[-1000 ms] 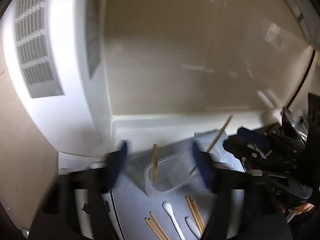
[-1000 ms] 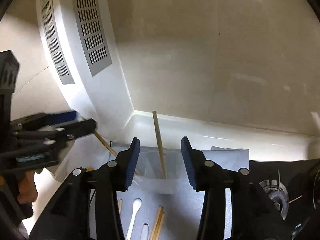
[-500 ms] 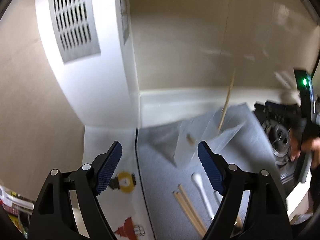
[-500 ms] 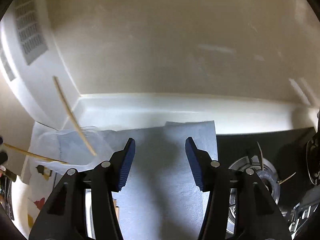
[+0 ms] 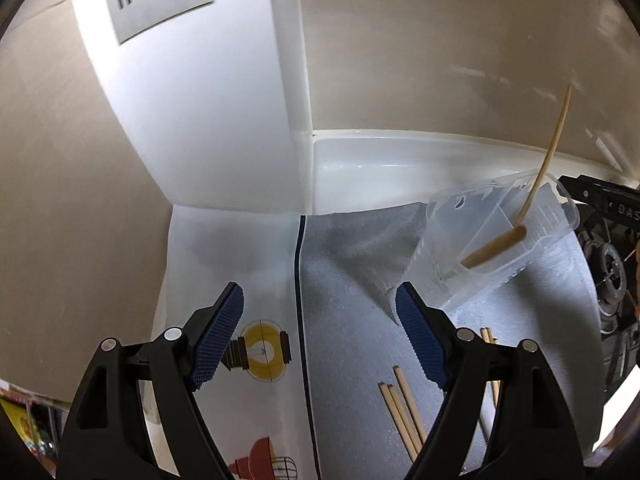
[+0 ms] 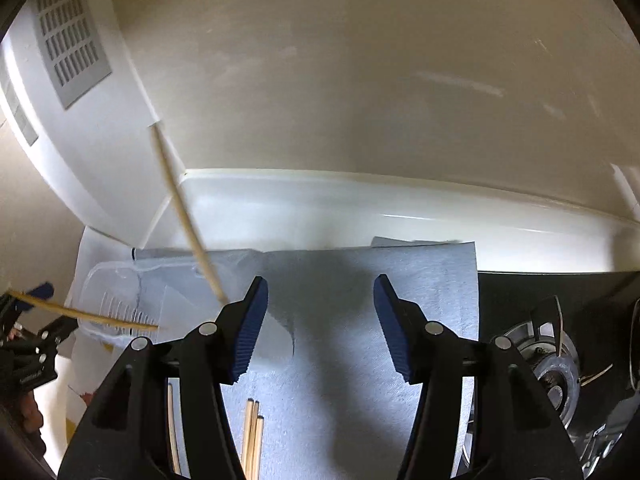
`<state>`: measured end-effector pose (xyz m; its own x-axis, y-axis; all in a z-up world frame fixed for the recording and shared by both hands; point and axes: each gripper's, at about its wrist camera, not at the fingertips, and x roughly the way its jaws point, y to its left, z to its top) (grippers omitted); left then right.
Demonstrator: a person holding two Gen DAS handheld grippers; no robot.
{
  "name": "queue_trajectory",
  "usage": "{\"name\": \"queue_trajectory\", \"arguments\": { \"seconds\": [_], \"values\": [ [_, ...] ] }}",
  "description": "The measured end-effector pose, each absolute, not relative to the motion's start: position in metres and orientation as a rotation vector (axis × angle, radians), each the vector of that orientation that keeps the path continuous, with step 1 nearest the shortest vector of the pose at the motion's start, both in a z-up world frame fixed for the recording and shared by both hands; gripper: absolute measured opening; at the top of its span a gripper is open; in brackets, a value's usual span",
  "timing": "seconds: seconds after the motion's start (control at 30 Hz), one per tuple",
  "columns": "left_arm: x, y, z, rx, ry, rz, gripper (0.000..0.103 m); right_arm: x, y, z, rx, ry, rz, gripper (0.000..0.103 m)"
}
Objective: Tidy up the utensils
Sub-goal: 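Move both open tools back down over the remaining chopsticks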
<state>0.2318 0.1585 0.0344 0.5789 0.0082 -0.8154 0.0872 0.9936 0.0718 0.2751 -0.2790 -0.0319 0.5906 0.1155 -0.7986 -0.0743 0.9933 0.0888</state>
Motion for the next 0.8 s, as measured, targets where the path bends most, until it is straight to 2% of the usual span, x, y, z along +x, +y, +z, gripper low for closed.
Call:
{"name": "queue_trajectory", "arguments": {
  "seconds": [0.5, 0.7, 0.8],
  "values": [
    [0.259, 0.161, 0.025, 0.067, 0.964, -0.025, 0.076, 0.253, -0.267, -0.034, 0.052, 0.964, 0.114, 0.056],
    [0.245, 0.17, 0.028, 0.089, 0.979, -0.019, 0.077, 0.232, -0.286, -0.03, 0.078, 0.934, 0.053, 0.062],
    [0.227, 0.183, 0.02, 0.056, 1.012, -0.003, 0.077, 0.206, -0.293, -0.041, 0.112, 0.98, 0.09, 0.063]
  ]
}}
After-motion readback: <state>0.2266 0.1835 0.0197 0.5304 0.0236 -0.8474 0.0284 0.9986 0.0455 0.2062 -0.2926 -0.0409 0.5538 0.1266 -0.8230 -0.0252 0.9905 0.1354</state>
